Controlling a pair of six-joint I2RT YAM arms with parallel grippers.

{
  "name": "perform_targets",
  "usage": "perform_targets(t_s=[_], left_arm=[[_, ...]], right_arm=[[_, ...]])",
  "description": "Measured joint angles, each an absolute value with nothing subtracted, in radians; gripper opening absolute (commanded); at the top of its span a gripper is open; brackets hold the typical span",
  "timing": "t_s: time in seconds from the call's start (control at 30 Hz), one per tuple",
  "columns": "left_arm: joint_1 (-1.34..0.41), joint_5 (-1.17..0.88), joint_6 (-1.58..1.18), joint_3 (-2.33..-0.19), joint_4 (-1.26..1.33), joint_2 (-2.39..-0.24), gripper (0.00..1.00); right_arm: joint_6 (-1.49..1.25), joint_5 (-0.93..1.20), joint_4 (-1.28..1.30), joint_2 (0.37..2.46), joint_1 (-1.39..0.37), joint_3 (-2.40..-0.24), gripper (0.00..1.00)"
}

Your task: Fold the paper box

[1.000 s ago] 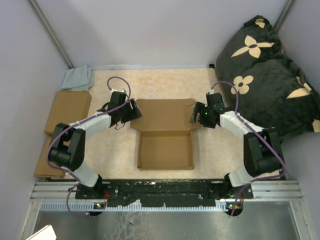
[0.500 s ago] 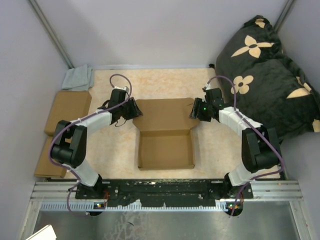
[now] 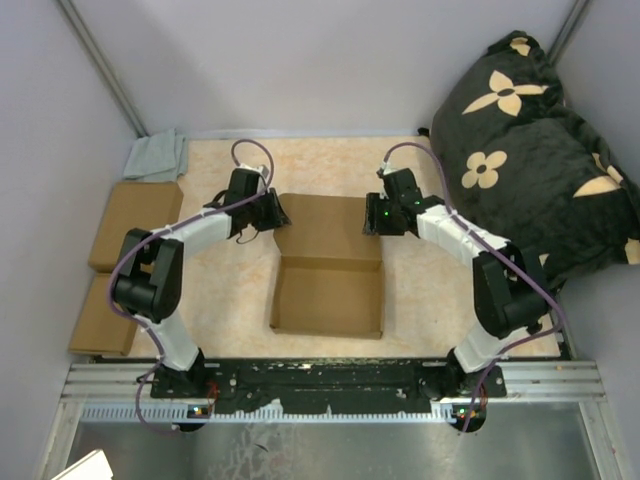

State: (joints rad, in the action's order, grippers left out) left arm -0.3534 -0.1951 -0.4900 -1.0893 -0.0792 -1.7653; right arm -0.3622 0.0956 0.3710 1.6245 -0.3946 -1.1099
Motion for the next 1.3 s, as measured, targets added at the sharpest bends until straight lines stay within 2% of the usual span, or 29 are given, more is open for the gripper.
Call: perform_targets(t_s=[0.1,0.13,0.4,0.8,1.03,1.3], left_arm=[[-0.354,-0.193,-0.474,-1.115,-0.103,-1.781,0.03],[-0.354,-0.187,-0.469,-1.126,-0.111,-1.787,0.00],[-0.364,-0.164,-0.435,-1.130,-0.116,-1.785,0.00],[-0.412,-0.025,-0.389,-0.768,0.170,-1.427,0.00],[-0.446,0.042,-0.376,-0.620,0.344,-1.298,0.00],[-0.488,0.080,-0.333,-0.503,0.526,-1.161,0.00]], right_arm=[[-0.360,0.059,0.398,1.643,-0.412,-1.132,0.50],[-0.360,0.047,0.407,1.654,-0.416,-1.143,0.50],[-0.358,-0.015,0.464,1.683,-0.416,-1.156,0.53],[-0.304,-0.047,0.597,1.607,-0.416,-1.241,0.55],[-0.268,0.047,0.639,1.533,-0.416,-1.266,0.47],[-0.234,0.109,0.682,1.518,-0.416,-1.266,0.33]])
